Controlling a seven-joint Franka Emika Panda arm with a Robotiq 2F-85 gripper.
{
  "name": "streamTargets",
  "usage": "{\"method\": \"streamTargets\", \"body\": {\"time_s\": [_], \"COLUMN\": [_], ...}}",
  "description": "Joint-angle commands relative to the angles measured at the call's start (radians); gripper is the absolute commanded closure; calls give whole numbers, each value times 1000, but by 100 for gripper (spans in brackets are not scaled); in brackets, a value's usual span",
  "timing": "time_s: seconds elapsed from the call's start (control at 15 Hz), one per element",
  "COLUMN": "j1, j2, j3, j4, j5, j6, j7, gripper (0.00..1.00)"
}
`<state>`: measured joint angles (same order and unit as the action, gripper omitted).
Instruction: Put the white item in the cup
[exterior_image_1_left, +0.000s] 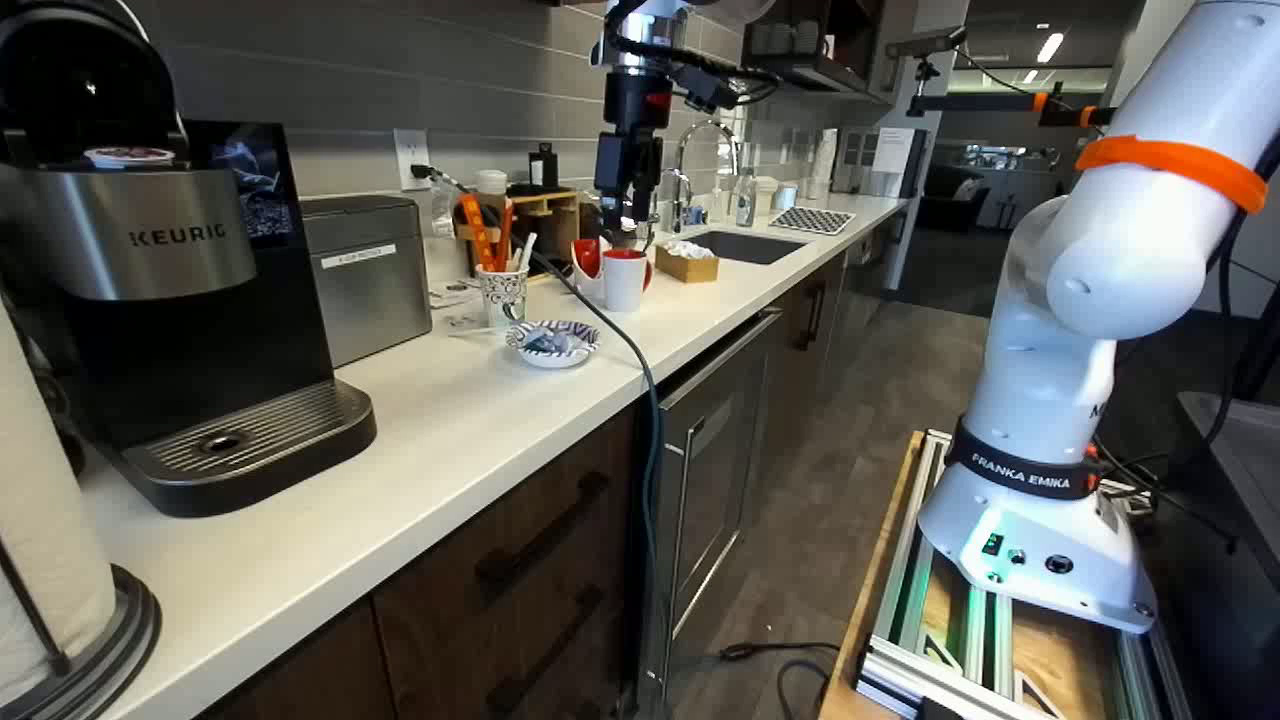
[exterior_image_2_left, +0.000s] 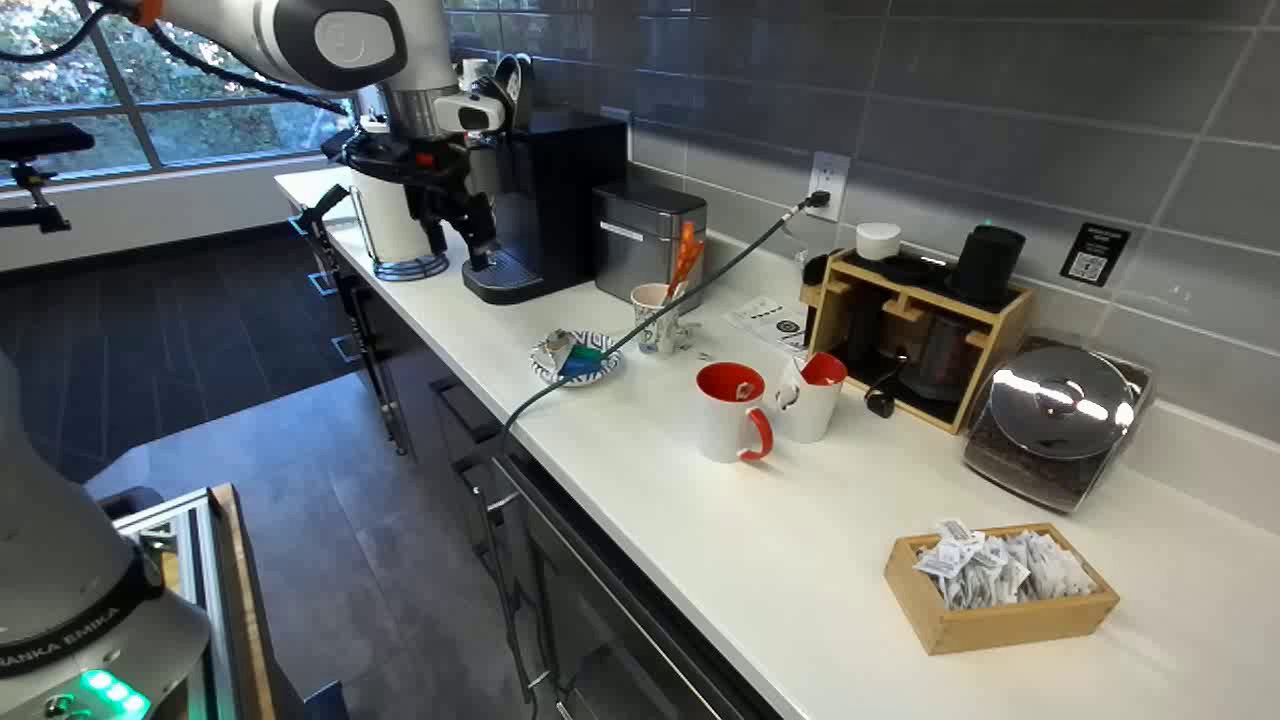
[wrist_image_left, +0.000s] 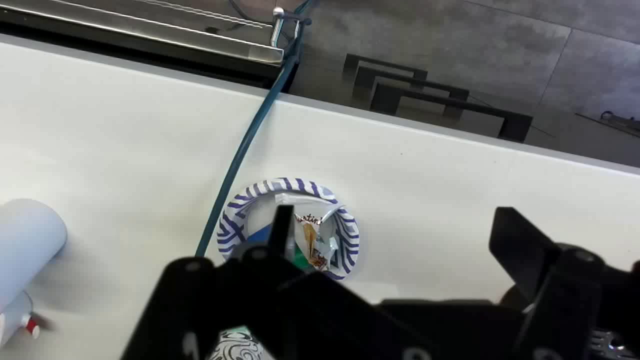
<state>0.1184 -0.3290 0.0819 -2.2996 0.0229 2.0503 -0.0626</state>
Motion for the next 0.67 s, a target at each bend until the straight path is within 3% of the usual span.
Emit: {"method": "streamTargets", "body": {"time_s": [0.0,0.4,0.6], "j1": [-3,-3,-2], "j2": [0,0,74], "j3": [3,3,11], "j4": [2,2,32], "j5": [1,1,-34], "j6": [-3,-3,174], "j7": [0,0,-26], "gripper": [0,0,0]}}
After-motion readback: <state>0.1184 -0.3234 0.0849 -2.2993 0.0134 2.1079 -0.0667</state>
